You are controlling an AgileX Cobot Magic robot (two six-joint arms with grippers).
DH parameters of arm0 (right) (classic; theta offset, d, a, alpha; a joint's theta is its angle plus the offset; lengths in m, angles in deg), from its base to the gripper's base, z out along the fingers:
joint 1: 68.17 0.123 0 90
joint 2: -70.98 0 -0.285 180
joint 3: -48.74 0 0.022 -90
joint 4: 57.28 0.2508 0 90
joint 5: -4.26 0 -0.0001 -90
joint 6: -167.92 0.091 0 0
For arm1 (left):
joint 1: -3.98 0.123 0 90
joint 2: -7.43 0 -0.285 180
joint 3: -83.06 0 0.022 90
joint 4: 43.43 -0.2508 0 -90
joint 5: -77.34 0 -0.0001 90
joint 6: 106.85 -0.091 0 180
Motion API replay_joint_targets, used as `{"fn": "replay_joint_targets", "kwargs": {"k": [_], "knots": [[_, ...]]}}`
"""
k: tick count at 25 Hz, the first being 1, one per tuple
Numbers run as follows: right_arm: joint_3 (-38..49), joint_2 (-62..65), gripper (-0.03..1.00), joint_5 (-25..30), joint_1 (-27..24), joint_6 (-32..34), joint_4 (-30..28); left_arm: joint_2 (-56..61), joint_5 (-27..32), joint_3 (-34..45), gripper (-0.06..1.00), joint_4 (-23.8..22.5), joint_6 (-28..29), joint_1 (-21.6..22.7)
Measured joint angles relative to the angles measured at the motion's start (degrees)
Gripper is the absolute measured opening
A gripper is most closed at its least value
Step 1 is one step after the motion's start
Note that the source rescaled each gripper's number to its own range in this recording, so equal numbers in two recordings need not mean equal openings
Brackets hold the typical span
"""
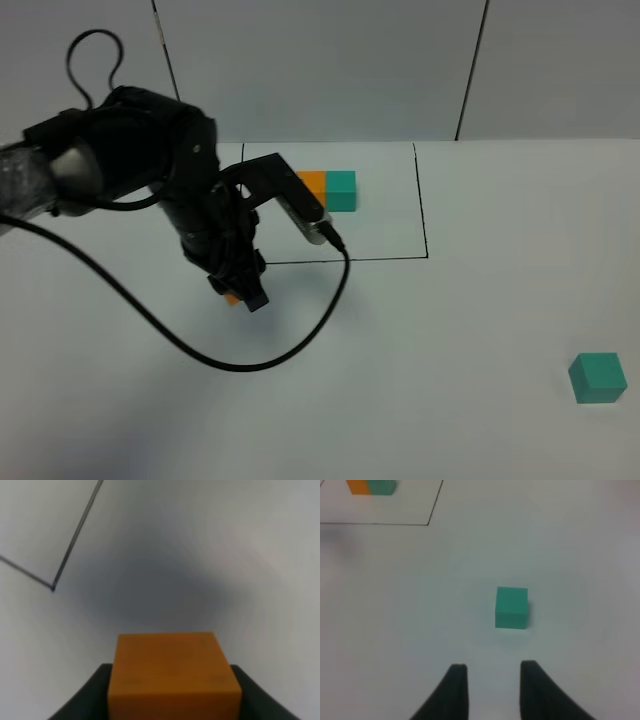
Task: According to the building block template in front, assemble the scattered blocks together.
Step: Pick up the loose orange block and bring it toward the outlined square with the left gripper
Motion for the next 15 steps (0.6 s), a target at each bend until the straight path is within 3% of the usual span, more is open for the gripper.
{"fn": "replay_joint_targets", "kwargs": {"k": [8, 15], "knots": [[0.0, 0.0, 0.0, 0.0, 0.0, 0.0, 0.2, -15.6, 12.3, -24.2, 0.0, -0.2, -13.0, -3.7], [0.0, 0.0, 0.0, 0.0, 0.0, 0.0, 0.9, -22.8, 16.3, -28.2, 0.0, -0.5, -22.0, -5.7]]}}
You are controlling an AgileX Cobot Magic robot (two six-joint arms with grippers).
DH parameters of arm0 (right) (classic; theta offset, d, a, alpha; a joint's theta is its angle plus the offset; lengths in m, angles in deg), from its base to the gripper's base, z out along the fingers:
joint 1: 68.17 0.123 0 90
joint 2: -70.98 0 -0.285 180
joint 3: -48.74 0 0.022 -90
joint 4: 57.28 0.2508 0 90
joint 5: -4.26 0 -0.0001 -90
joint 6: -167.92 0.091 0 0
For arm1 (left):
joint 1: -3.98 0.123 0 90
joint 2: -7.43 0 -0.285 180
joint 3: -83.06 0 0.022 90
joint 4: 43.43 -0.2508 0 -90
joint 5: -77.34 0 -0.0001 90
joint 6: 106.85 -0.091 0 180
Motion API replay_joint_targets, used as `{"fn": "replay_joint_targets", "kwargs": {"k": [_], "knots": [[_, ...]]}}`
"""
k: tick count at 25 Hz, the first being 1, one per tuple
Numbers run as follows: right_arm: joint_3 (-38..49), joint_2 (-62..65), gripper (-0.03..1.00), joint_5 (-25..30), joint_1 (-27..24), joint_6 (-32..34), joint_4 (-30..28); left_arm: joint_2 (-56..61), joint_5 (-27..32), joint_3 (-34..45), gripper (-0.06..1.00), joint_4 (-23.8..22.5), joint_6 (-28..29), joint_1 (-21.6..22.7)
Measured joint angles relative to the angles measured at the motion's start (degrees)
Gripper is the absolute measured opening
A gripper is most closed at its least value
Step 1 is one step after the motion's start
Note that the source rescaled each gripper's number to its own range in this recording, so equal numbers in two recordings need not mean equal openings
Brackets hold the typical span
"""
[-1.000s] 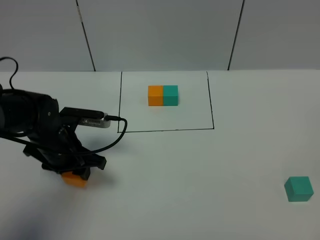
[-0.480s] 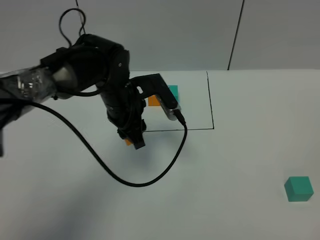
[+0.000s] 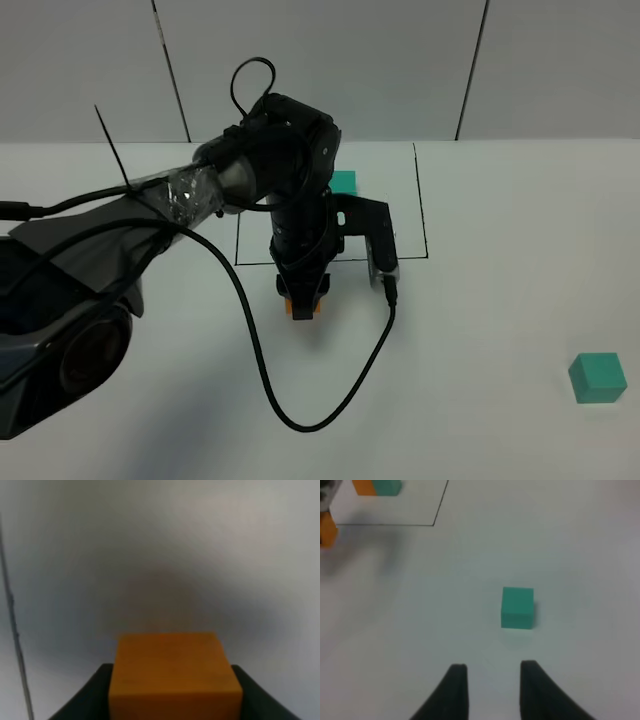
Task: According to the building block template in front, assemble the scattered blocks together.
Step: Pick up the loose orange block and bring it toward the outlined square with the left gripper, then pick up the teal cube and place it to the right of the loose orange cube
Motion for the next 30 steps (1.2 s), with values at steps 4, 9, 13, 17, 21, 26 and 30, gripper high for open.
{"fn": "replay_joint_targets", "kwargs": {"k": [4, 9, 13, 17, 21, 26, 30], "knots": [[0.0, 0.0, 0.0, 0.0, 0.0, 0.0, 0.1, -1.7, 0.0, 0.0, 0.0, -1.2, -1.9, -0.1], [0.0, 0.0, 0.0, -0.1, 0.0, 0.0, 0.1, -2.1, -0.3, 0.0, 0.0, -1.6, -2.2, -0.1], [0.0, 0.0, 0.0, -0.1, 0.0, 0.0, 0.1, -2.1, -0.3, 0.0, 0.0, -1.6, -2.2, -0.1], [0.0, 0.0, 0.0, -0.1, 0.0, 0.0, 0.1, -2.1, -0.1, 0.0, 0.0, -0.1, -2.2, -0.1], [0.0, 0.0, 0.0, -0.1, 0.0, 0.0, 0.1, -2.1, 0.0, 0.0, 0.29, 0.9, -2.3, -0.1], [0.0, 0.0, 0.0, -0.1, 0.0, 0.0, 0.1, -1.3, 0.0, 0.0, 0.96, 0.9, -2.3, -0.1], [0.0, 0.0, 0.0, -0.2, 0.0, 0.0, 0.1, 2.6, 0.0, 0.0, 1.0, 1.3, 0.8, -0.1]]}}
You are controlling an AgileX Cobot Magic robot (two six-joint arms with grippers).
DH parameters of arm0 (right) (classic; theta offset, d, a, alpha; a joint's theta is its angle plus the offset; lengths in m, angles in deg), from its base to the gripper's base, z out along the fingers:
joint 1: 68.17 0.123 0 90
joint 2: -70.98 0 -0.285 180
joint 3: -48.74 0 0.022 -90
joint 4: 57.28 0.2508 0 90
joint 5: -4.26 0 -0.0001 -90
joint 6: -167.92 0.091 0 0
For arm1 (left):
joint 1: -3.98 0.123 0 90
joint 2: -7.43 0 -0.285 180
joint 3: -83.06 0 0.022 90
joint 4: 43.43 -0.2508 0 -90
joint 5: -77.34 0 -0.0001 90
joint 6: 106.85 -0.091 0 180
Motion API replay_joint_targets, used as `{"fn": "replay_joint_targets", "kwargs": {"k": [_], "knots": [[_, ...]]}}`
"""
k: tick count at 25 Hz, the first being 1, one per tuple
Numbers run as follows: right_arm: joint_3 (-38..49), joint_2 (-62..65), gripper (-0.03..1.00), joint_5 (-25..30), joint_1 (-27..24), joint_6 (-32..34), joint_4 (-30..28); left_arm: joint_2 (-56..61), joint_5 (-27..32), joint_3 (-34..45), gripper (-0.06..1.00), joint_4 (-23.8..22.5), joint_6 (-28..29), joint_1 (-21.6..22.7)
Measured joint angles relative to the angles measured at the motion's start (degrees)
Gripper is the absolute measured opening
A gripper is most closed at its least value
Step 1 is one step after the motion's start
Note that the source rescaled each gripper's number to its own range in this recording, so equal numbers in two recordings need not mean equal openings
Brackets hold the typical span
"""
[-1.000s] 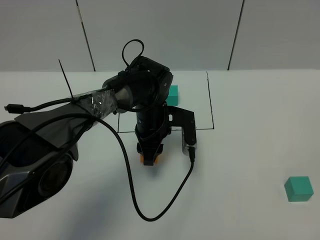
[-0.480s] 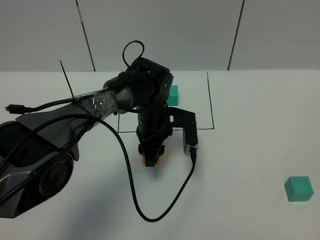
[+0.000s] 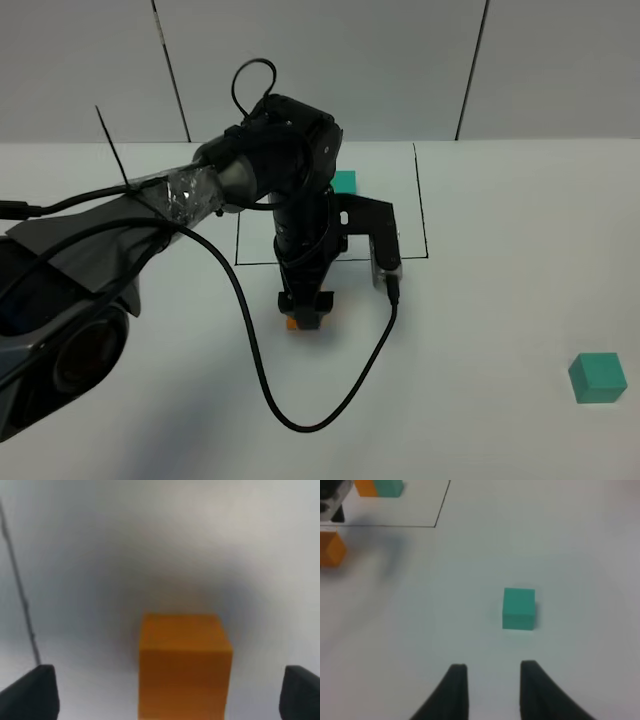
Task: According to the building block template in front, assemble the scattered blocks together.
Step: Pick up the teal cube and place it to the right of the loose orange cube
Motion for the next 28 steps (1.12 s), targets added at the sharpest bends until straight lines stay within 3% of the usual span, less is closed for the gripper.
{"fn": "replay_joint_targets", "kwargs": {"k": [6, 12, 19, 28], "knots": [[0.0, 0.0, 0.0, 0.0, 0.0, 0.0, 0.0, 8.0, 0.1, 0.0, 0.98, -0.5, 18.1, 0.0], [0.0, 0.0, 0.0, 0.0, 0.0, 0.0, 0.0, 14.4, 0.1, 0.0, 0.96, -3.7, 30.1, 1.1], [0.0, 0.0, 0.0, 0.0, 0.0, 0.0, 0.0, 22.6, 0.0, 4.3, 0.94, -6.1, 32.6, 3.1], [0.0, 0.0, 0.0, 0.0, 0.0, 0.0, 0.1, 37.7, -0.1, 19.4, 0.9, -6.2, 36.4, 12.8]]}}
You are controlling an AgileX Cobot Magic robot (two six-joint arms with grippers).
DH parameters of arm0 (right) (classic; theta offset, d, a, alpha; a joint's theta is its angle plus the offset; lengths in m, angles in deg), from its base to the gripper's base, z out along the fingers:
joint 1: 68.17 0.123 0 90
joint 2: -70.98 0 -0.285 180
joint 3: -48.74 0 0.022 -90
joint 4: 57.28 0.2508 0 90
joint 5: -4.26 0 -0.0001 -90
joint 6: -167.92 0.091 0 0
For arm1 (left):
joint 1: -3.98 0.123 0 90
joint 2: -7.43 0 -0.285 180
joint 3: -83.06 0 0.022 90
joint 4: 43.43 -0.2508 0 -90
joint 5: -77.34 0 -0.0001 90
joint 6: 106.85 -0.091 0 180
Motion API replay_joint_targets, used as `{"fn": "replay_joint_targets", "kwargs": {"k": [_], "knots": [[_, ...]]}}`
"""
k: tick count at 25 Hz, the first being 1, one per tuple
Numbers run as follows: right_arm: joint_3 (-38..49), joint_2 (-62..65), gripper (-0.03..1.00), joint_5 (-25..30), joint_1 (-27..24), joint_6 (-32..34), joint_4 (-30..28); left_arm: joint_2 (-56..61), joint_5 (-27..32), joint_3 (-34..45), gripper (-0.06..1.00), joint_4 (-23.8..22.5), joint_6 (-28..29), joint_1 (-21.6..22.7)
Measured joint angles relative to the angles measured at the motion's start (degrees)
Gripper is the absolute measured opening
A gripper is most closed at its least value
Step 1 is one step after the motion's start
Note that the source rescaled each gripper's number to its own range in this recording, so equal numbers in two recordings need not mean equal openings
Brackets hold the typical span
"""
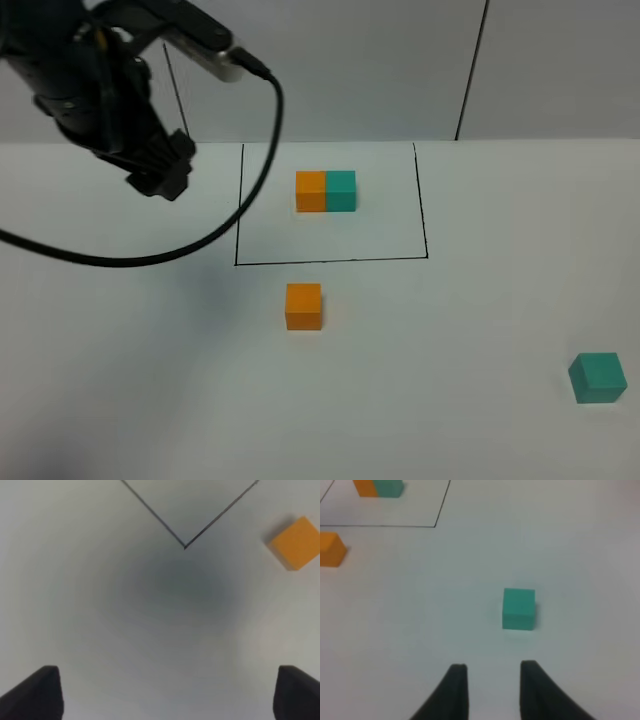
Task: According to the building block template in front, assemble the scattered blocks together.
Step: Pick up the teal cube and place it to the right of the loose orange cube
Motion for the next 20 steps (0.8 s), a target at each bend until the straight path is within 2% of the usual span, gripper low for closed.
{"fn": "replay_joint_targets", "kwargs": {"k": [3, 8, 15, 20], "knots": [[0.0, 0.0, 0.0, 0.0, 0.0, 0.0, 0.0, 7.9, -1.6, 6.2, 0.89, 0.0, 0.8, 3.4], [0.0, 0.0, 0.0, 0.0, 0.0, 0.0, 0.0, 21.8, -2.7, 17.1, 0.88, -0.7, 5.5, 7.6], [0.0, 0.0, 0.0, 0.0, 0.0, 0.0, 0.1, 44.5, -1.4, 34.1, 0.88, -6.3, 12.9, 7.8], [0.0, 0.0, 0.01, 0.0, 0.0, 0.0, 0.1, 62.9, 0.2, 46.1, 0.88, -6.6, 15.9, 7.8]]}}
